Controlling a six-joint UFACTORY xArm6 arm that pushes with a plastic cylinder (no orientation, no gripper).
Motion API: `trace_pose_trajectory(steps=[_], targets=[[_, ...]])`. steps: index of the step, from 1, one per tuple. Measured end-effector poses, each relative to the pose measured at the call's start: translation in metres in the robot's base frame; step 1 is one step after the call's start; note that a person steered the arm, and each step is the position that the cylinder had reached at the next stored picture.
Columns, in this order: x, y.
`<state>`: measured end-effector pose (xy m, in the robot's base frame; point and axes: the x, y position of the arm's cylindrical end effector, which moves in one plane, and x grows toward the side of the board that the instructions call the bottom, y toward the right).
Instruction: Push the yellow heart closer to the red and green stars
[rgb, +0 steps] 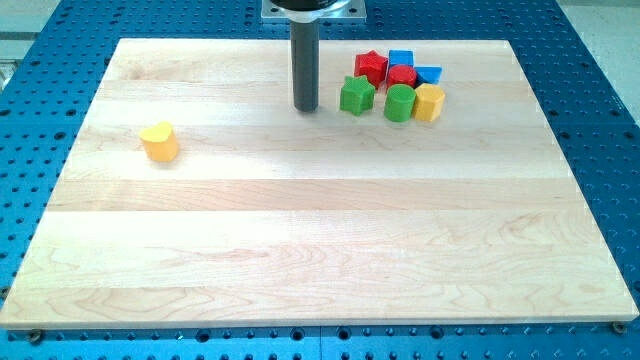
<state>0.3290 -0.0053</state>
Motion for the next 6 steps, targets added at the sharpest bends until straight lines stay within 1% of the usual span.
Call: trace_pose_trajectory(steps=[1, 2, 3, 4, 5, 6], targets=[[0.000, 0.037], [0.000, 0.052], [0.032, -0.006], [0.117, -0.092], [0.116, -0.217], [0.072, -0.183]])
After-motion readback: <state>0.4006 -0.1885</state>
